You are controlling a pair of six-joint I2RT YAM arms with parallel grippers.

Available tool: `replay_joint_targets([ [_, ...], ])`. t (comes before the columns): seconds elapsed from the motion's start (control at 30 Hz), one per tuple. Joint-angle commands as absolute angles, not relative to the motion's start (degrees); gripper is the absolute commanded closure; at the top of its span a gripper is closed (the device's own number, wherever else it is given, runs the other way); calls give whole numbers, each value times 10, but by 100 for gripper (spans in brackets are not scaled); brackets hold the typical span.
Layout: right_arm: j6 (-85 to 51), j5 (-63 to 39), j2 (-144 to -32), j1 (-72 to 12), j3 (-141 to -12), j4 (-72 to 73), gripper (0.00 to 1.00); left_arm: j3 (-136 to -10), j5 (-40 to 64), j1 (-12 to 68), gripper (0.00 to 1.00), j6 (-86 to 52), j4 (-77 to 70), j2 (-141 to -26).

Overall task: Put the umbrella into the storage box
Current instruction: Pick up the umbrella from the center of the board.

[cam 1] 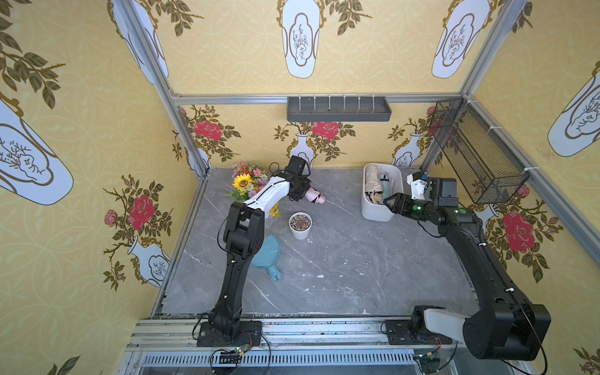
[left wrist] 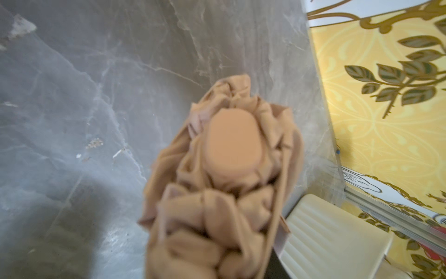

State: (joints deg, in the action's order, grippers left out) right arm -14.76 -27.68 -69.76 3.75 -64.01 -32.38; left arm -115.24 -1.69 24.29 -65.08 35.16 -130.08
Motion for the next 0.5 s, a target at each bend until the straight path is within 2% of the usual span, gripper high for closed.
replay_joint_targets([
  [0.0,-148,-277,-687,37,-640,-347,32,-1160,2,245,100,-596,348,-1282],
  [0.2,-162,-283,-682,52,-619,-351,31,-1268,32,257,100,-523,395,-1293],
  [0.3,-173,-307,-695,80,-625,-357,32,-1331,47,289,100,-500,407,-1313],
  [0.47,-176,-339,-712,140,-653,-381,32,-1379,94,312,100,-480,348,-1327],
])
